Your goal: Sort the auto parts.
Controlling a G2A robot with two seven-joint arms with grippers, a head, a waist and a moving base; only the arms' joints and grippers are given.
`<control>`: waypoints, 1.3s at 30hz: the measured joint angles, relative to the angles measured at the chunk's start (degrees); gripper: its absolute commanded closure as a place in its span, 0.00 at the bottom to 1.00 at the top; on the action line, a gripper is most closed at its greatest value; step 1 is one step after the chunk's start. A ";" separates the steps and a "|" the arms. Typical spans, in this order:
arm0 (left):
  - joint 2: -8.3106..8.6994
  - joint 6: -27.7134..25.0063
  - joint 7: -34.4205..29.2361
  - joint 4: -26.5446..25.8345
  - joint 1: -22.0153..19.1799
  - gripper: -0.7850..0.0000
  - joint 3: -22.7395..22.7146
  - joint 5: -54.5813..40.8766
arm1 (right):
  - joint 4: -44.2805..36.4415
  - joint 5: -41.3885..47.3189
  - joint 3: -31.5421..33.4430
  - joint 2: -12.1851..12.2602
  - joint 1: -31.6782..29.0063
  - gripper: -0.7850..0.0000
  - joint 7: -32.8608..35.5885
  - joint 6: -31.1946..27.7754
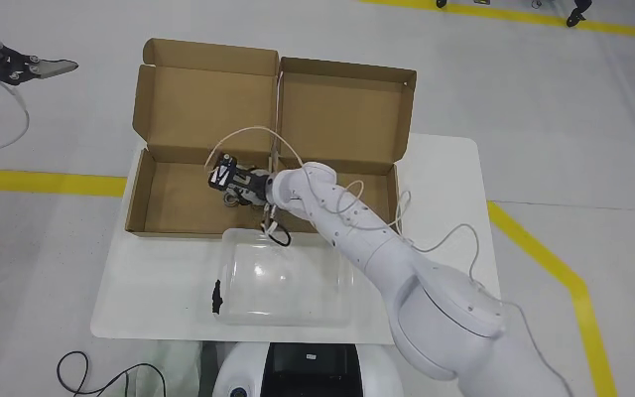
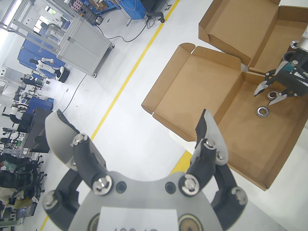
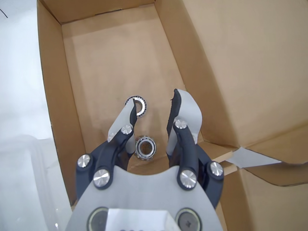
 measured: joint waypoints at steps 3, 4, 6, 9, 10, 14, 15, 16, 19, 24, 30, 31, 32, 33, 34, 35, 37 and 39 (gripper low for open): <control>0.00 0.00 0.00 0.00 0.00 0.00 0.00 0.00 | -0.65 -0.53 0.35 0.05 0.57 0.67 -1.91 -0.43; 0.00 0.00 0.00 0.00 0.00 0.00 0.00 0.00 | -0.94 -0.73 0.45 0.10 0.71 0.67 -2.47 -0.58; 0.00 0.00 0.00 0.00 0.00 0.00 0.00 0.00 | -1.70 -1.19 0.71 0.24 0.98 0.66 -3.80 -0.99; 0.00 0.00 0.00 0.00 0.00 0.00 0.00 0.00 | -3.08 -1.88 1.17 0.56 1.30 0.66 -5.59 -1.51; 0.00 0.00 0.00 0.00 0.00 0.00 0.00 0.00 | -3.52 -2.04 1.37 0.72 1.35 0.66 -6.23 -1.74; 0.00 0.00 0.00 0.00 0.00 0.00 0.00 0.00 | -5.79 -3.03 2.59 1.84 1.46 0.66 -9.32 -2.45; 0.00 0.00 0.00 0.00 0.00 0.00 0.00 0.00 | -6.39 -3.22 2.95 2.17 1.39 0.66 -10.04 -2.60; 0.00 0.00 0.00 0.00 0.00 0.00 0.00 0.00 | -7.00 -3.35 3.36 2.54 1.25 0.66 -10.86 -2.83; 0.00 0.00 0.00 0.00 0.00 0.00 0.00 0.00 | -9.22 -3.91 4.92 4.04 0.41 0.66 -13.57 -3.86; 0.00 0.00 0.00 0.00 0.00 0.00 0.00 0.00 | -15.10 -5.43 7.59 7.02 -2.59 0.65 -15.80 -7.14; 0.00 0.00 0.00 0.00 0.00 0.00 0.00 0.00 | -24.10 -7.66 11.97 11.12 -8.67 0.62 -14.78 -8.52; 0.00 0.00 0.00 0.00 0.00 0.00 0.00 0.00 | -25.69 -8.08 12.77 11.76 -9.71 0.62 -14.19 -8.53; 0.00 0.00 0.00 0.00 0.00 0.00 0.00 0.00 | -27.96 -8.65 13.95 12.65 -11.19 0.61 -13.31 -8.43; 0.00 0.00 0.00 0.00 0.00 0.00 0.00 0.00 | -29.80 -9.06 14.89 13.31 -12.39 0.59 -12.63 -8.35; 0.00 0.00 0.00 0.00 0.00 0.00 0.00 0.00 | -31.75 -9.51 15.87 13.99 -13.68 0.53 -11.88 -8.30; 0.00 0.00 0.00 0.00 0.00 0.00 0.00 0.00 | -34.48 -10.12 17.27 14.90 -15.50 0.48 -10.75 -8.30; 0.00 0.00 0.00 0.00 0.00 0.00 0.00 0.00 | -38.72 -11.03 19.57 16.31 -18.41 0.16 -8.85 -8.60; 0.00 0.00 0.00 0.00 0.00 0.00 0.00 0.00 | -43.94 -12.01 22.54 17.92 -22.17 0.10 -6.58 -8.88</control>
